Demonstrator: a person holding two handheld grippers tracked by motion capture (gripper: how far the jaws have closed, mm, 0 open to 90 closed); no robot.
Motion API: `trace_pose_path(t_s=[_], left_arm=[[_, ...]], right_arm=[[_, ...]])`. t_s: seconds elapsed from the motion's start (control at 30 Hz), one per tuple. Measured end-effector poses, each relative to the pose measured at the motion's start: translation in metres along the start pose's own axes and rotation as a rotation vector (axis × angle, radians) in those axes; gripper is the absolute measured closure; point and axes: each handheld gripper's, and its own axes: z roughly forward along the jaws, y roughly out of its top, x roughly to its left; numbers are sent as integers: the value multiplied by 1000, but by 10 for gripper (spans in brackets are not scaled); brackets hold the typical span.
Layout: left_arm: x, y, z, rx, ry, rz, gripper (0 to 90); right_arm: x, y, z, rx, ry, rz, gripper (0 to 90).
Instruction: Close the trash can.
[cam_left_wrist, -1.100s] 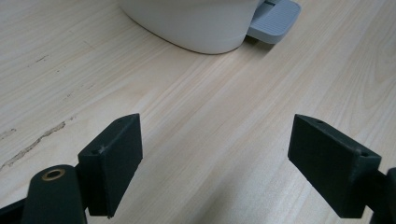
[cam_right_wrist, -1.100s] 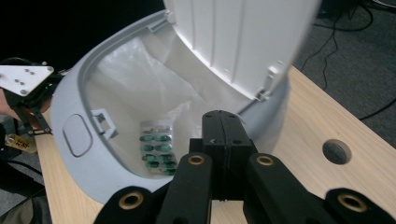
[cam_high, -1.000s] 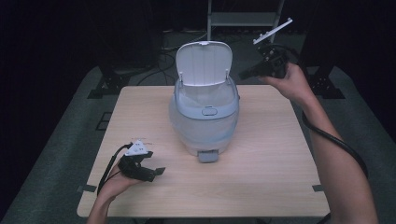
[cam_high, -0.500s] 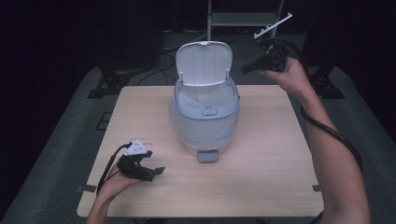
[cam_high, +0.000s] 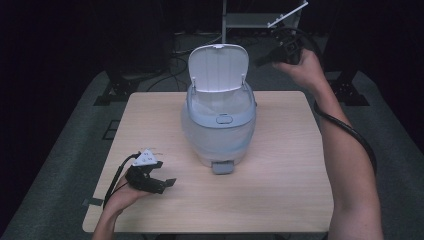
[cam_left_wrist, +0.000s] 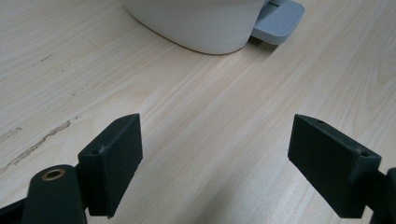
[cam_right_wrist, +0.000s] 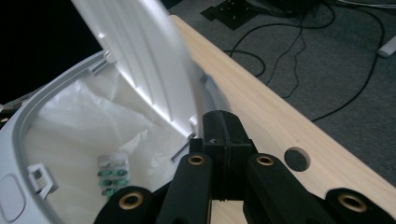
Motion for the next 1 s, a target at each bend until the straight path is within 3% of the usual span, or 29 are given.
trace_pose_path(t_s=[0.27, 0.7, 1.0], left_arm=[[1, 0, 0, -1, 0, 0, 169], [2, -2, -4, -10, 9, -9, 169], [3, -3, -4, -5, 10, -8, 169]], right_arm=[[-5, 18, -3, -29, -24, 25, 895], [2, 36, 7, -69, 2, 13, 895], [5, 38, 5, -91, 25, 6, 896]])
